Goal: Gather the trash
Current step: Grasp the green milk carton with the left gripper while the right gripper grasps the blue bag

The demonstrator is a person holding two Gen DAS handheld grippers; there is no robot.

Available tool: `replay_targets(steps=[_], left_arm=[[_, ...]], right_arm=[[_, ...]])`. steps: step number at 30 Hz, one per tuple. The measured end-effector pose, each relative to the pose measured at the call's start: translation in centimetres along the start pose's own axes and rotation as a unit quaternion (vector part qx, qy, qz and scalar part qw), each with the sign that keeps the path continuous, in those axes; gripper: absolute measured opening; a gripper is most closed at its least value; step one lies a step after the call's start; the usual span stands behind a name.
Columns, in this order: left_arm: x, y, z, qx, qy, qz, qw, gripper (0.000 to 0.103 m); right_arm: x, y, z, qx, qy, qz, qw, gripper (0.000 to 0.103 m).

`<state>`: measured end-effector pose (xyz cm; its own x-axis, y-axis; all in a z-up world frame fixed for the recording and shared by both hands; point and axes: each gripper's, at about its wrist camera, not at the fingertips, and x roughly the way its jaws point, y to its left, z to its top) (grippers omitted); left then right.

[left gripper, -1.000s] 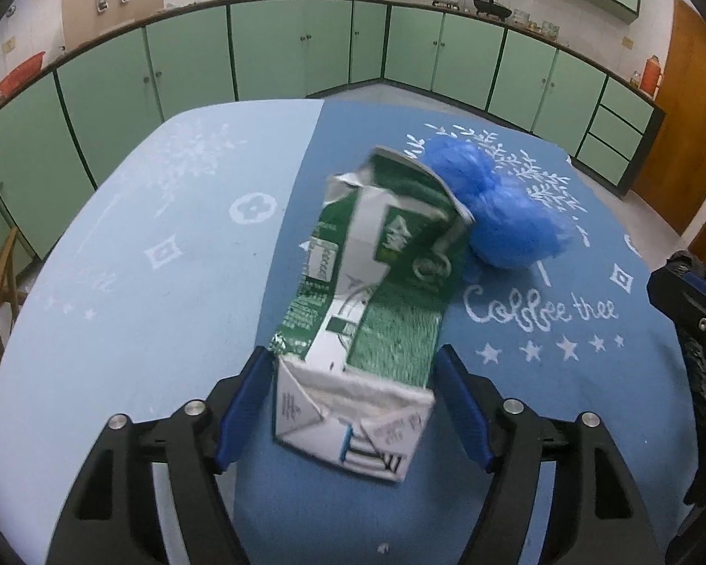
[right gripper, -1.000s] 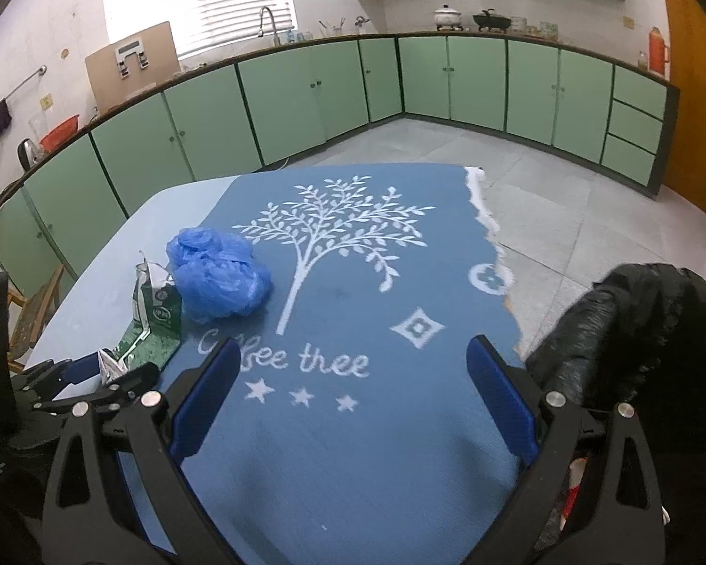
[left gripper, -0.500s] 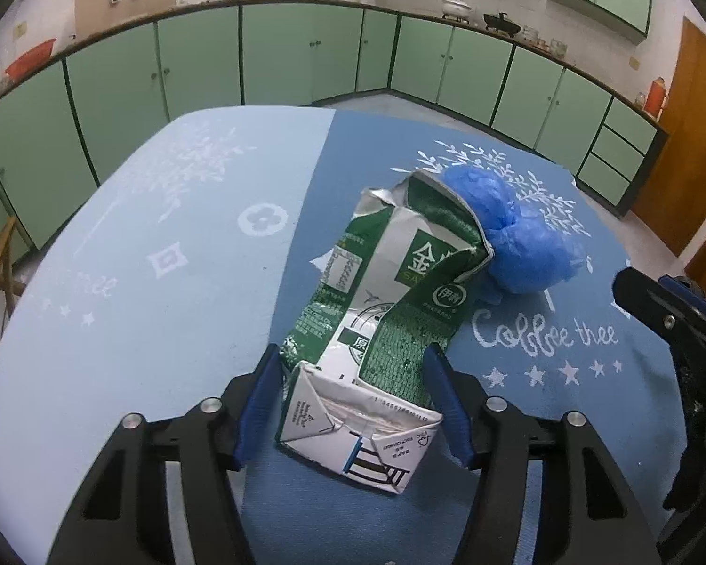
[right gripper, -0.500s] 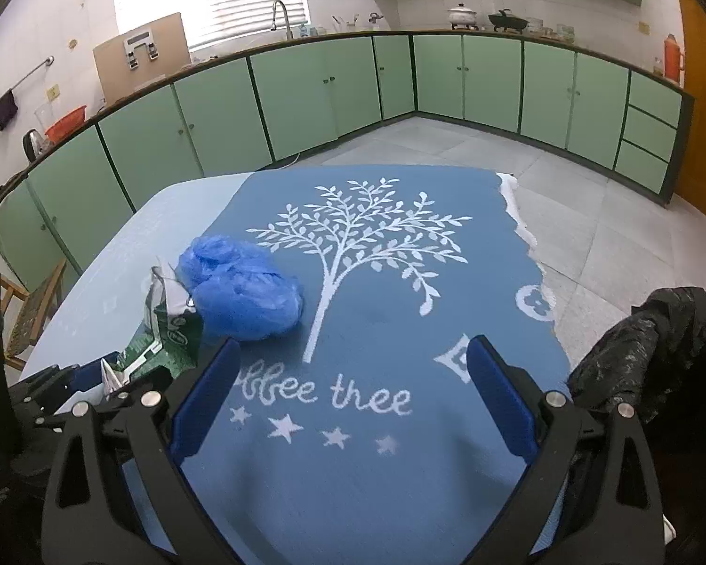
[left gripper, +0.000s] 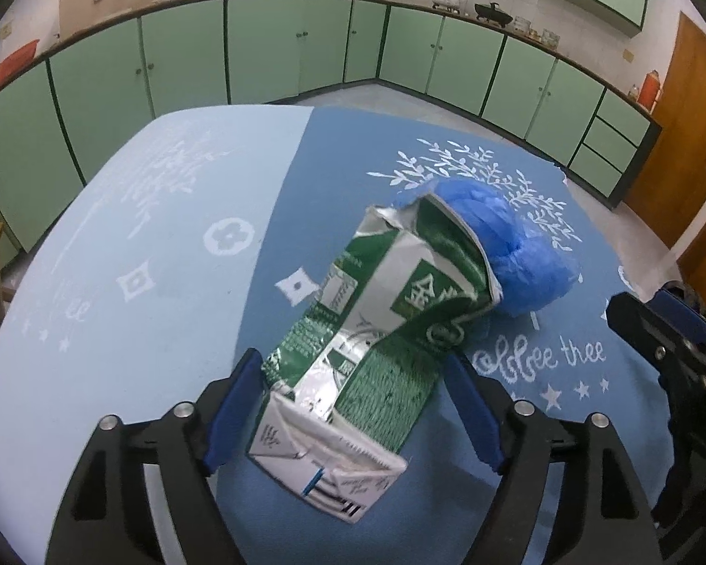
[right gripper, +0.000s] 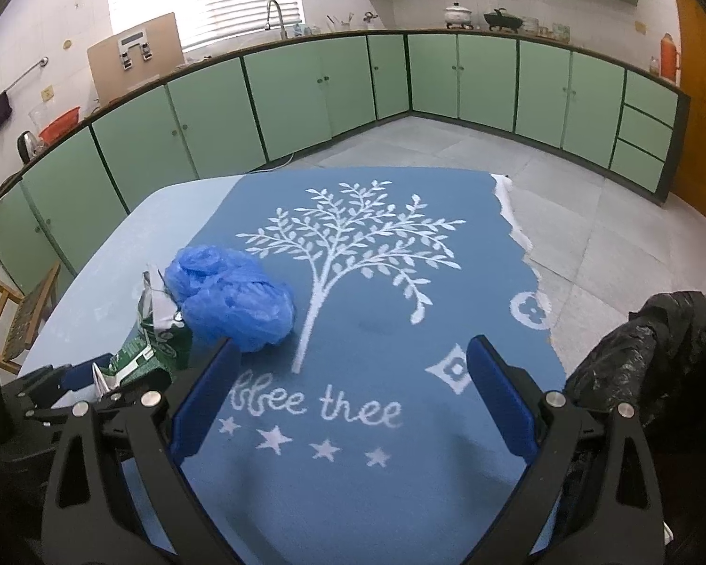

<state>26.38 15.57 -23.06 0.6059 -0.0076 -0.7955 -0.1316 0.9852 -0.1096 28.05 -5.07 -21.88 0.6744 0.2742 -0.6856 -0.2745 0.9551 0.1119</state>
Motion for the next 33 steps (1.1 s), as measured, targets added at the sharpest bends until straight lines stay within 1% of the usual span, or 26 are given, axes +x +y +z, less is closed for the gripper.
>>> replay_targets(steps=[4,6,7,8,9,10,11,13,19,20,21,22,24,30,31,32,33], left_arm=[[1.1,-0.5,0.4,0.012,0.007,0.009,0.9999,0.08],[1.4,-0.8,0.5,0.018,0.007,0.019,0.9996,0.08],[1.5,-1.0,0.4,0.023,0.005,0.027,0.9994,0.079],[1.5,-1.0,0.4,0.025,0.003,0.035,0.9991,0.071],[1.5,-1.0,0.3,0.023,-0.003,0.04,0.9989,0.069],[1.3,-0.8,0.2,0.019,-0.006,0.04,0.999,0.065],[1.2,-0.6,0.2,0.012,-0.01,0.041,0.999,0.058],[0.7,0.2,0.2,-0.003,-0.018,0.035,0.9992,0.049],[-0.3,1.1,-0.1,-0.009,-0.032,0.027,0.9991,0.037],[-0.5,1.3,-0.1,-0.012,-0.035,0.027,0.9989,0.034],[-0.8,1.5,-0.1,-0.015,-0.04,0.025,0.9988,0.02],[-0.9,1.8,0.0,-0.017,-0.039,0.022,0.9988,0.019],[-1.0,2.6,0.1,-0.029,-0.035,0.006,0.9989,0.018],[-1.3,3.4,-0.2,-0.039,-0.037,-0.007,0.9985,0.014],[-1.4,3.4,-0.2,-0.039,-0.039,-0.008,0.9984,0.014],[-1.4,3.5,-0.1,-0.039,-0.04,-0.009,0.9984,0.014],[-1.5,3.5,-0.2,-0.039,-0.04,-0.009,0.9984,0.014]], right_arm=[[0.0,-0.3,0.1,0.001,-0.001,-0.002,1.0,0.094],[0.1,-0.4,0.1,0.003,-0.001,-0.003,1.0,0.094],[0.1,-0.5,0.2,0.003,-0.001,-0.003,1.0,0.094],[0.2,-0.5,0.2,0.003,-0.001,-0.003,1.0,0.094],[0.2,-0.5,0.2,0.004,-0.001,-0.003,1.0,0.094],[0.1,-0.6,0.2,0.004,-0.001,-0.003,1.0,0.094],[0.2,-0.6,0.2,0.004,-0.001,-0.003,1.0,0.094],[0.2,-0.5,0.2,0.003,-0.001,-0.002,1.0,0.094],[0.7,0.6,0.6,-0.004,-0.001,0.012,1.0,0.094],[0.8,1.0,0.6,-0.008,-0.002,0.016,1.0,0.094],[0.8,1.3,0.7,-0.009,-0.003,0.019,1.0,0.094],[0.9,1.6,0.8,-0.01,-0.003,0.024,1.0,0.094],[1.2,2.1,1.1,-0.013,-0.004,0.033,0.999,0.094],[2.5,3.3,2.0,-0.027,-0.002,0.046,0.999,0.093],[2.8,3.5,2.1,-0.029,0.0,0.049,0.998,0.092],[3.1,3.6,2.3,-0.031,0.004,0.054,0.998,0.088],[3.6,3.8,2.4,-0.033,0.012,0.06,0.998,0.081]])
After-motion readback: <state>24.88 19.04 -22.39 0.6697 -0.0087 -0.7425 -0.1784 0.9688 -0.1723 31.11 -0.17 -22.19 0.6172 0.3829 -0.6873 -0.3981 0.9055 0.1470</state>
